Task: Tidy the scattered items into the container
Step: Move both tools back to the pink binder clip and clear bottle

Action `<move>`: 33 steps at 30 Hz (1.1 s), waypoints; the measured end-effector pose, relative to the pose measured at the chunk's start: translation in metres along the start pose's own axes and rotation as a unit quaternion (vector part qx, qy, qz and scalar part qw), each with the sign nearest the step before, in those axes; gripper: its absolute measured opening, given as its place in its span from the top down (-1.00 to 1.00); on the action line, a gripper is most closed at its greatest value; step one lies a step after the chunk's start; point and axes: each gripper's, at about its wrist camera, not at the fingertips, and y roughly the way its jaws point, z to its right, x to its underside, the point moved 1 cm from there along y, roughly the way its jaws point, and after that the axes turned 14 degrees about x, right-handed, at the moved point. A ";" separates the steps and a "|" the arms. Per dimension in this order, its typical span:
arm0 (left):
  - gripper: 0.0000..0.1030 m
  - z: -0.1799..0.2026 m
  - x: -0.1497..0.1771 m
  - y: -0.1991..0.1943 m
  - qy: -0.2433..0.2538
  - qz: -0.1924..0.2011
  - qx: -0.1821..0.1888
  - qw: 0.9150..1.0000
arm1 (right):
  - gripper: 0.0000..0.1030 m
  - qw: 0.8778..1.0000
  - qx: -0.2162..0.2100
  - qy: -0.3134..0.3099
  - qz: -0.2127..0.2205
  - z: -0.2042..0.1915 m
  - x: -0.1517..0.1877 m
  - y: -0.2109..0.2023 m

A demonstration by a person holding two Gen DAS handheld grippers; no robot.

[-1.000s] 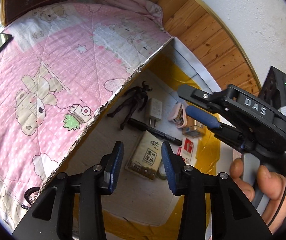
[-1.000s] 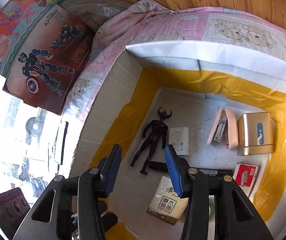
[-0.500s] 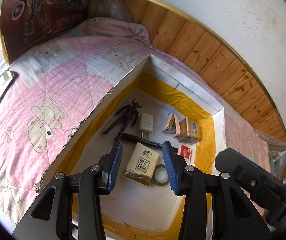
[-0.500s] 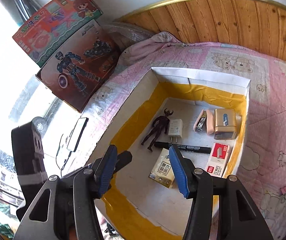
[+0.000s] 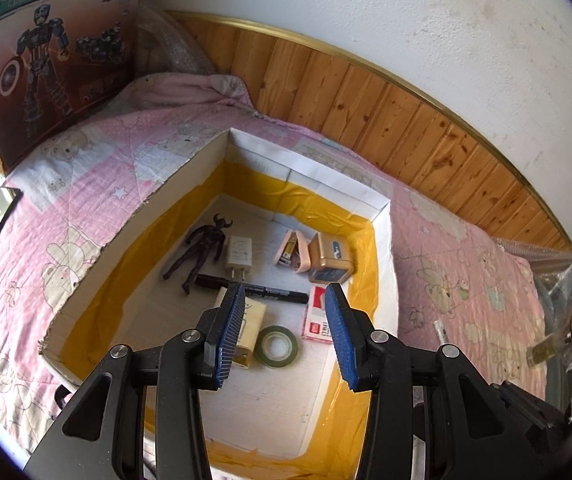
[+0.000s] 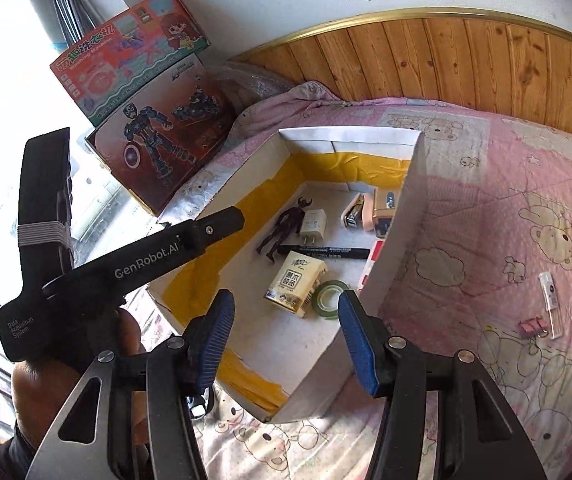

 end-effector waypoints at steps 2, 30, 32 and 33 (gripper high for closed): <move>0.14 0.007 0.004 0.004 0.003 -0.005 0.006 1.000 | -0.08 1.000 0.010 0.000 0.007 0.007 0.002 -0.005; 0.03 0.092 0.046 0.098 0.051 -0.083 0.021 0.995 | -0.08 0.974 0.196 0.098 -0.062 0.200 0.043 0.020; 0.03 0.095 0.046 0.100 0.056 -0.078 0.013 0.995 | -0.08 0.973 0.197 0.090 -0.072 0.206 0.044 0.032; 0.03 0.096 0.046 0.099 0.060 -0.075 0.007 0.995 | -0.08 0.973 0.202 0.083 -0.075 0.209 0.043 0.038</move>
